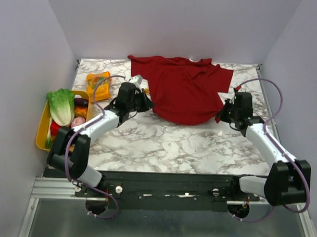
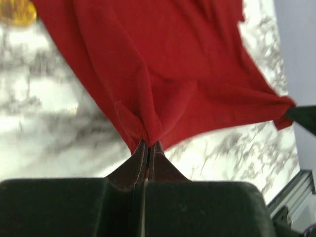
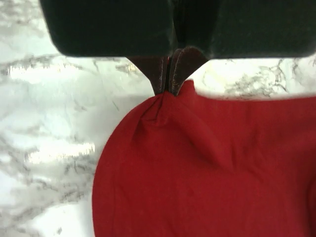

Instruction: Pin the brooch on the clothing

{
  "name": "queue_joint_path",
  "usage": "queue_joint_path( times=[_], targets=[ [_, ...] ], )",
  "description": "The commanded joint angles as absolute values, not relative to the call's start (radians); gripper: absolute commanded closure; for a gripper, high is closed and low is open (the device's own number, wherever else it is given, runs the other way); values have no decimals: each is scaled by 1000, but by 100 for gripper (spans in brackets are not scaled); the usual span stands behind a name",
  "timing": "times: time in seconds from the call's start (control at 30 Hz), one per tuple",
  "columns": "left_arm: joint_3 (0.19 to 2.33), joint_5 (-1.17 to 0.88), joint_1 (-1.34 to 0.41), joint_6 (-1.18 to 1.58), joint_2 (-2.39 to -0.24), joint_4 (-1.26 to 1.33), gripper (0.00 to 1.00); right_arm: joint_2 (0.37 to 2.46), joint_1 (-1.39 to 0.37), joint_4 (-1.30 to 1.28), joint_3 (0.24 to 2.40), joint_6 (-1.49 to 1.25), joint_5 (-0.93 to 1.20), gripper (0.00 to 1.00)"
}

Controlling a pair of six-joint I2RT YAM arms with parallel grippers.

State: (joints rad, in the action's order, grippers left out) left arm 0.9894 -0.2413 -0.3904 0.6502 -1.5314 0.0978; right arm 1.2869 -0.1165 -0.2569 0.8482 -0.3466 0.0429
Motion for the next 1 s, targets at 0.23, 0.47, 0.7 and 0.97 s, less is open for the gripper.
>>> queue_joint_path(
  times=[0.23,0.47,0.7,0.97],
  targets=[
    [758,-156,-452,623,-1247,118,100,1052,-112,-382,726,-449,-63,100],
    [710,-164,-521,629,-1242,57,100,1005,-112,-459,663,-497,-74,99],
    [638,-161,-560,680,-1230,43,100,991,-113,-535,652,-506,-86,100],
    [540,-149,-591,727,-1193,25,100,945,-113,-614,637,-525,-112,100]
  ],
)
